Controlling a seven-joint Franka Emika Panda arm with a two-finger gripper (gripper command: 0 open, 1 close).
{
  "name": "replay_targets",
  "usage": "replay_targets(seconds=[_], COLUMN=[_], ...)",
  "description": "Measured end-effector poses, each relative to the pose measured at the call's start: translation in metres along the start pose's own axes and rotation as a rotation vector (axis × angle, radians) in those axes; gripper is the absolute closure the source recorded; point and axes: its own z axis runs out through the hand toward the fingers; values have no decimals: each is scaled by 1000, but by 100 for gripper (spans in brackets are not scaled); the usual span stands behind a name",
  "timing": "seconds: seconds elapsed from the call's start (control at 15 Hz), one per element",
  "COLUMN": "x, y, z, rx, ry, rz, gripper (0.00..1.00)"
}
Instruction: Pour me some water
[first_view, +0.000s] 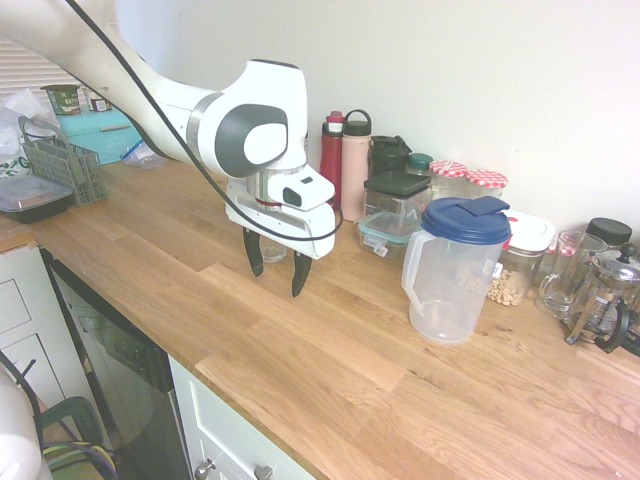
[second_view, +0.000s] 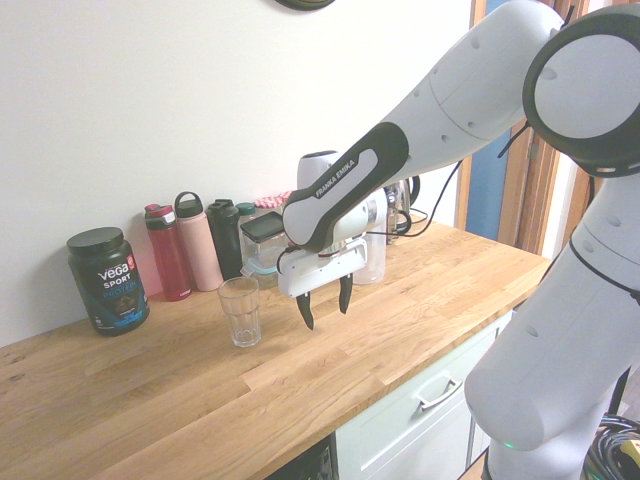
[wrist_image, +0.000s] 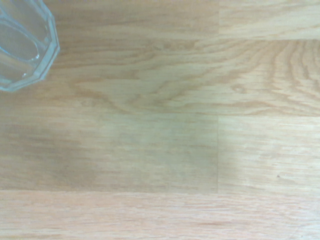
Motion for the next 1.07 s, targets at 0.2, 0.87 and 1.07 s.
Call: replay_targets(seconds=[0.2, 0.87, 1.07], x=[3, 36, 50], y=[0, 101, 113], z=[-7, -187, -169], rx=[5, 138, 169], ry=[21, 392, 448], rz=[9, 443, 475], gripper=[0, 0, 0])
